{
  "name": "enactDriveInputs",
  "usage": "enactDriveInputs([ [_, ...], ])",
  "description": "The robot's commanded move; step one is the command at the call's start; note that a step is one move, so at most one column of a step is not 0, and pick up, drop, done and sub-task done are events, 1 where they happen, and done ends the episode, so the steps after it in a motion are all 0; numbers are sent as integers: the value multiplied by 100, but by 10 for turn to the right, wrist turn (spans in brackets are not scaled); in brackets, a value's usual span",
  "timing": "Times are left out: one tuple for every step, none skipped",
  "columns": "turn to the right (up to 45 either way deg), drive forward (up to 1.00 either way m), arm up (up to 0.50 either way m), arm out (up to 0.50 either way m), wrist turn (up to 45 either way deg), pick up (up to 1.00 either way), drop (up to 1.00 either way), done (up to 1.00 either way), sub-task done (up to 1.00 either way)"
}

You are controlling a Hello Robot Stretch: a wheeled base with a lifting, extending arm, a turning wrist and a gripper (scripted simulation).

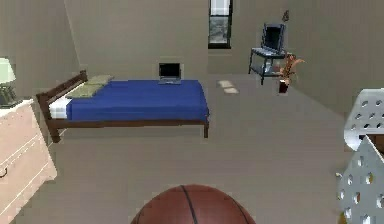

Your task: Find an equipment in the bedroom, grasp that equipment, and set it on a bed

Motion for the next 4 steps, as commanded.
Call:
enactDriveInputs([
  [0,95,0,0,0,0,0,0,0],
  [-420,0,0,0,0,0,0,0,0],
  [0,95,0,0,0,0,0,0,0],
  [-90,0,0,0,0,0,0,0,0],
])
